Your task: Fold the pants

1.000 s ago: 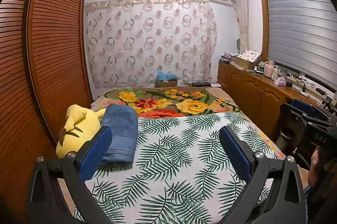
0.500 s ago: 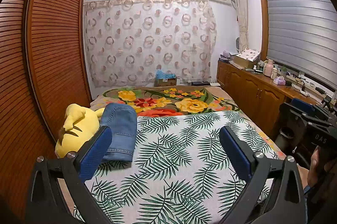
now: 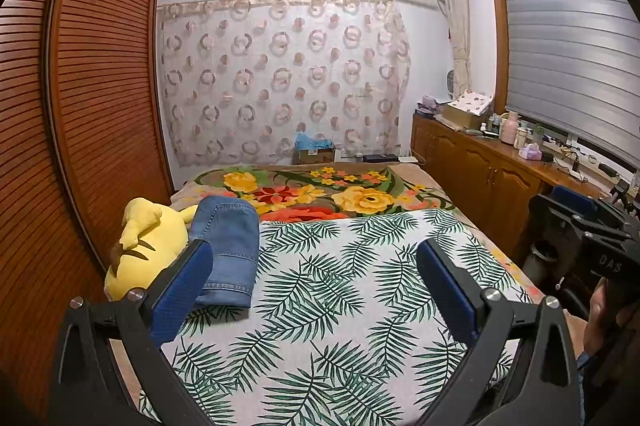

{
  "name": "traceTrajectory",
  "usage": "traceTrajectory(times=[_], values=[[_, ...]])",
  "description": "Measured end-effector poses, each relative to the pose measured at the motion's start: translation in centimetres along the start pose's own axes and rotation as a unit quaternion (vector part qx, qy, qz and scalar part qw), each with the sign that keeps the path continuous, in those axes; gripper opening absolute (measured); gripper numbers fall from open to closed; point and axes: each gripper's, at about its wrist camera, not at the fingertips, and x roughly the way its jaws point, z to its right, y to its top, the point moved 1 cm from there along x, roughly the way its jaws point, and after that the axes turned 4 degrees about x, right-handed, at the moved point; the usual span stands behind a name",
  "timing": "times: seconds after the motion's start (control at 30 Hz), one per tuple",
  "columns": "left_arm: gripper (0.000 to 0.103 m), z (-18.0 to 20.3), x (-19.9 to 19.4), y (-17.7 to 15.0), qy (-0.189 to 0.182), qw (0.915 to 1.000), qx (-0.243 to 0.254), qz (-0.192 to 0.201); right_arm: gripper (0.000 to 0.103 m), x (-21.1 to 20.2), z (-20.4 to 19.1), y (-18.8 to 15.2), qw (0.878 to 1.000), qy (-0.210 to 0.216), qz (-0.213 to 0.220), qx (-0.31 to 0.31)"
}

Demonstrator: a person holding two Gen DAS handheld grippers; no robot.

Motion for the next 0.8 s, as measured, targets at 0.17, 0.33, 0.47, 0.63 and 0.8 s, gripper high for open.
traceTrajectory(times=[0.17, 0.33, 0.47, 0.63, 0.8], values=[[0.102, 0.02, -0.01, -0.01, 0.0, 1.0, 0.0, 0.0, 0.075, 0.08, 0.04, 0.14, 1.0, 0.0, 0.001, 0.0], [0.102, 0.02, 0.01, 0.02, 0.0, 1.0, 0.0, 0.0, 0.075, 0.13, 0.15, 0.12, 1.0, 0.0, 0.001, 0.0], [0.102, 0.06, 0.07, -0.12, 0.0, 1.0, 0.0, 0.0, 0.076, 0.15, 0.17, 0.06, 1.0, 0.0, 0.001, 0.0], [0.102, 0.08, 0.08, -0.11, -0.001, 1.0, 0.001, 0.0, 0.076, 0.25, 0.28, 0.04, 1.0, -0.001, 0.0, 0.0], [0.102, 0.13, 0.06, -0.12, 0.0, 1.0, 0.001, 0.0, 0.076, 0.32, 0.38, 0.14, 1.0, -0.001, 0.0, 0.0]])
